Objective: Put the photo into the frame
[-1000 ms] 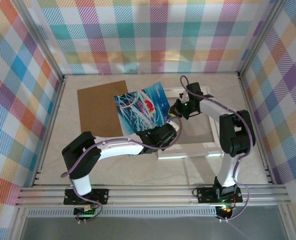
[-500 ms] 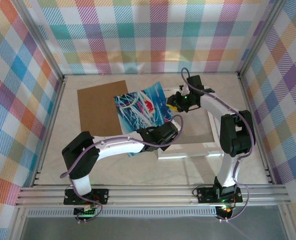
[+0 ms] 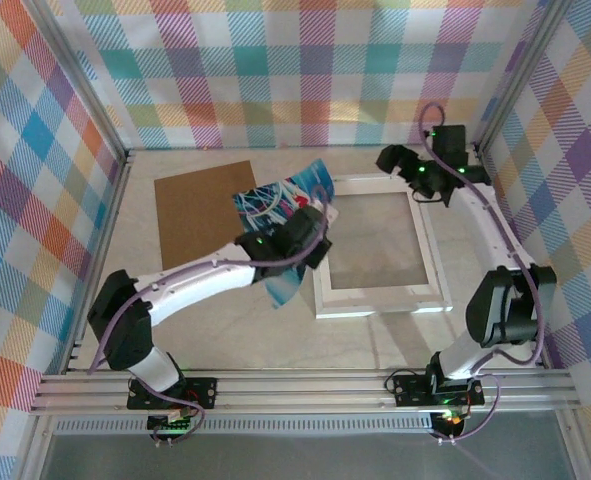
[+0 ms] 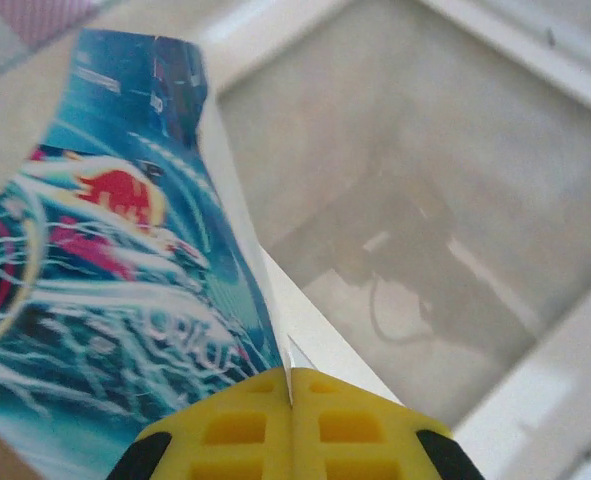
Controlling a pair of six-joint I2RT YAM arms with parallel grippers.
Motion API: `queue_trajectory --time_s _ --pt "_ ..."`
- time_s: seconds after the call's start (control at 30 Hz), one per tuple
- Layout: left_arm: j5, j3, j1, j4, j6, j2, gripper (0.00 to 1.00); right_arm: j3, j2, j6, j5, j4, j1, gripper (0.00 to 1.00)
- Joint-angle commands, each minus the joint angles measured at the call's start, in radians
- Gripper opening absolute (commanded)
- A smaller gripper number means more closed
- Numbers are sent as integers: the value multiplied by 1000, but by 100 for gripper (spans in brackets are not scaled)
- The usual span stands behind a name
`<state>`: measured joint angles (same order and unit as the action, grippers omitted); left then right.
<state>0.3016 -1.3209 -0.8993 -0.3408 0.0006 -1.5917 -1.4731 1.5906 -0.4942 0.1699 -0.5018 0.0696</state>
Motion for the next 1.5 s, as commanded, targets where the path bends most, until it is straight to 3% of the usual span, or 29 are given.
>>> queue_trajectory --time_s 0.0,0.23,0.33,0.43,0.5,0.63,0.77,0.83,0.97,1.17,1.33,1.47 --pt "-51 -128 63 41 -59 55 0 66 -40 40 5 -35 -38 99" --pt "-196 -507 124 206 -72 -64 0 255 -161 -28 30 71 -40 99" --pt "-249 -522 123 351 -118 -74 0 311 -207 -39 30 89 -40 99" --pt "-190 -374 123 513 -192 -34 0 350 -250 -38 9 89 -40 99" --pt "-79 -251 125 573 -277 0 0 366 -266 -42 2 87 -39 99" --pt "76 25 128 632 -562 59 0 386 -267 -59 51 82 -39 99" --pt "152 297 121 631 -927 114 0 437 -250 -94 153 140 -38 99" --pt "306 424 81 586 -1087 151 0 468 -235 -108 191 161 -34 99" --pt "482 504 14 493 -1207 208 0 525 -224 -112 204 163 -19 99" --pt "446 502 10 397 -1372 186 0 628 -242 -209 208 184 34 99" --pt "382 523 16 349 -1547 179 0 709 -209 -305 255 324 104 98" --pt "379 546 17 342 -1582 225 0 719 -147 -356 271 395 149 95"
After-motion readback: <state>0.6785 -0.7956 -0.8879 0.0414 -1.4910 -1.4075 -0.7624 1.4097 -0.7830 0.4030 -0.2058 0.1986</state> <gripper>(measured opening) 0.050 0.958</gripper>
